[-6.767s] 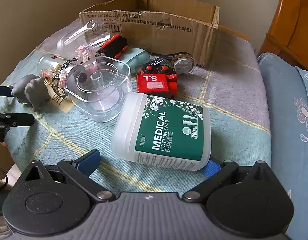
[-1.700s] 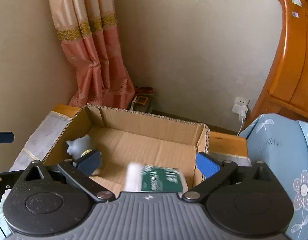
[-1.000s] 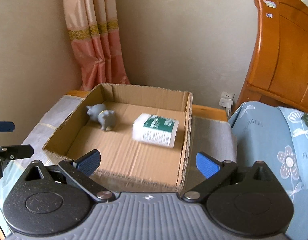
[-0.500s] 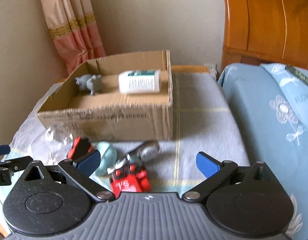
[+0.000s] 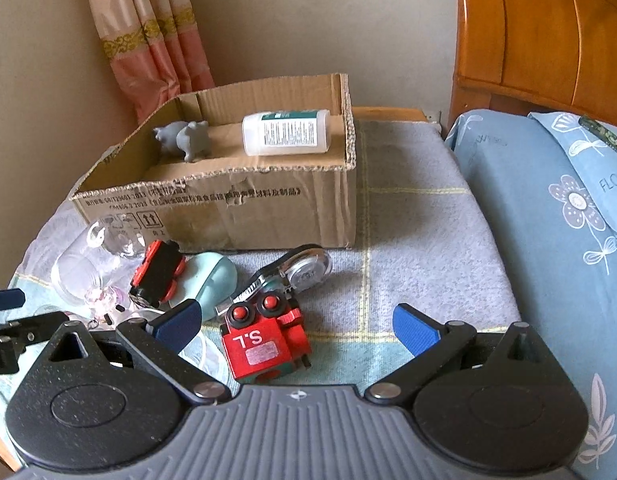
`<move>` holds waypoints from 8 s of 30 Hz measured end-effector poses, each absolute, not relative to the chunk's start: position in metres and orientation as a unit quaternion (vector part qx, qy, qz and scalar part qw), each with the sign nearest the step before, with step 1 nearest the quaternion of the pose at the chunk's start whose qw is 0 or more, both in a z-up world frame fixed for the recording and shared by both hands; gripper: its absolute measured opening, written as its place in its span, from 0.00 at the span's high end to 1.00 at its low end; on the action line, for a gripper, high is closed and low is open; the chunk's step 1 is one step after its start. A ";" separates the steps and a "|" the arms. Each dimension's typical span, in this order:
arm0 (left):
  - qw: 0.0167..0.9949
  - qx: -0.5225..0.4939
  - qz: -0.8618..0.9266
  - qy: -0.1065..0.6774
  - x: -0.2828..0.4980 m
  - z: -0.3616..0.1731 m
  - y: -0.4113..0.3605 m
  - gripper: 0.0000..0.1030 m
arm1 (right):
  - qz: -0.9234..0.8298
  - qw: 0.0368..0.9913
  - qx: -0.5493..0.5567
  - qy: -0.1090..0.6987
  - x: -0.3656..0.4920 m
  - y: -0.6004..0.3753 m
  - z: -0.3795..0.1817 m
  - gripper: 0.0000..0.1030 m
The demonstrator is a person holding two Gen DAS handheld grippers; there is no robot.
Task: Organize rigid objects
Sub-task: 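Move the right tool to the red S.L robot and the left tool to a clear jar, then grasp the clear plastic jar with the left tool while the right tool grasps the red S.L robot, then carry the jar and red robot into the box and open both tools, then withdraw both tools from the box toward the remaining items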
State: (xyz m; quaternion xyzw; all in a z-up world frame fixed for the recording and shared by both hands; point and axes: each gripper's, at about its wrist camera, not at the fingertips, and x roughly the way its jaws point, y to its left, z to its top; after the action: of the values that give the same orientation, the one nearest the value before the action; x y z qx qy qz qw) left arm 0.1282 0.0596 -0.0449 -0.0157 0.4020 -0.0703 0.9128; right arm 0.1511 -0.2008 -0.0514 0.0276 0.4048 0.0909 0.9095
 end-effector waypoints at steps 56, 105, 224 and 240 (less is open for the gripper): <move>0.915 0.041 -0.039 0.399 0.161 -0.042 0.093 0.04 | 0.144 0.893 -0.077 0.419 0.159 -0.206 -0.090 0.00; 0.911 -0.007 0.024 0.412 0.180 -0.080 0.107 0.00 | 0.300 0.861 -0.142 0.384 0.181 -0.209 -0.091 0.00; 0.912 0.088 -0.114 0.384 0.156 0.016 0.030 0.05 | 0.131 0.925 0.037 0.355 0.102 -0.225 0.015 0.00; 0.912 0.041 -0.062 0.403 0.129 -0.022 0.066 0.05 | 0.132 0.921 0.046 0.365 0.094 -0.226 0.006 0.00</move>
State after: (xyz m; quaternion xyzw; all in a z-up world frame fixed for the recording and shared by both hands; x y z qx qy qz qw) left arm 0.1295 0.0660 -0.0216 0.0406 0.4031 -0.0619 0.9121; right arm 0.0938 -0.2263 0.0061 0.0462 0.3647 0.1318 0.9206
